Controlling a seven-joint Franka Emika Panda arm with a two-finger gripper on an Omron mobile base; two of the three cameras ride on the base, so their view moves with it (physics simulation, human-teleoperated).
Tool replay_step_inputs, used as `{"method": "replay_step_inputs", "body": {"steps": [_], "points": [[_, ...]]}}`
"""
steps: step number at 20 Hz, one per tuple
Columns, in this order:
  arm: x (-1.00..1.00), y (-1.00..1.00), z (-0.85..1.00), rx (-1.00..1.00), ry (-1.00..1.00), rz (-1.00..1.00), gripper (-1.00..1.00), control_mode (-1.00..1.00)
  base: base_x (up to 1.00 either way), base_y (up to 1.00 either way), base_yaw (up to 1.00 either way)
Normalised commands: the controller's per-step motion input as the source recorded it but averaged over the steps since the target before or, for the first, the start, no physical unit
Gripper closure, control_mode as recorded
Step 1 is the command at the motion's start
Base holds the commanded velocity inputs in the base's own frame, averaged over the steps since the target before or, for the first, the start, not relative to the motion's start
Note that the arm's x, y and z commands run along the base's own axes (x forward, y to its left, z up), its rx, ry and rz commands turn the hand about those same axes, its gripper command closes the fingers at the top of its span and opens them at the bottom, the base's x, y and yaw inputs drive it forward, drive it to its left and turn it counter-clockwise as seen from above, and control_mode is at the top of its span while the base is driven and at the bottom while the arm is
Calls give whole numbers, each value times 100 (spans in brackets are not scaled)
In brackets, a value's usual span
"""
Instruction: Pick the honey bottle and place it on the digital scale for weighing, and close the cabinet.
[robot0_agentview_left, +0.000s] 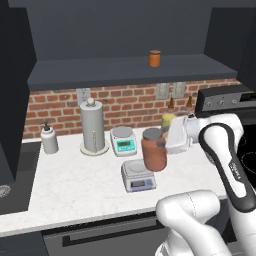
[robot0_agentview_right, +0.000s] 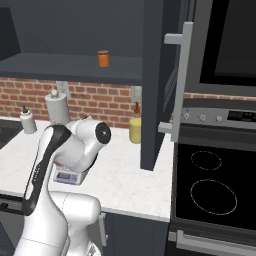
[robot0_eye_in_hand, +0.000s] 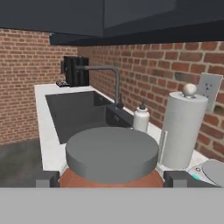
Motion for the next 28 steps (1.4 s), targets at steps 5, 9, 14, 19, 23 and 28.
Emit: {"method": "replay_step_inputs", "body": {"steps": [5,9,14,19,23,28], "points": [[40,0,-35,8,-5,12,100,-100,0,0,0],[26,0,-29,14,-1,4,100,-100,0,0,0],[15,0,-32,15,0,4,100,-100,0,0,0],[3,0,-20,4,0,2,100,-100,0,0,0],[10,0,-13,0,0,0,100,-100,0,0,0],[26,0,-2,0,0,0,100,-100,0,0,0]]}}
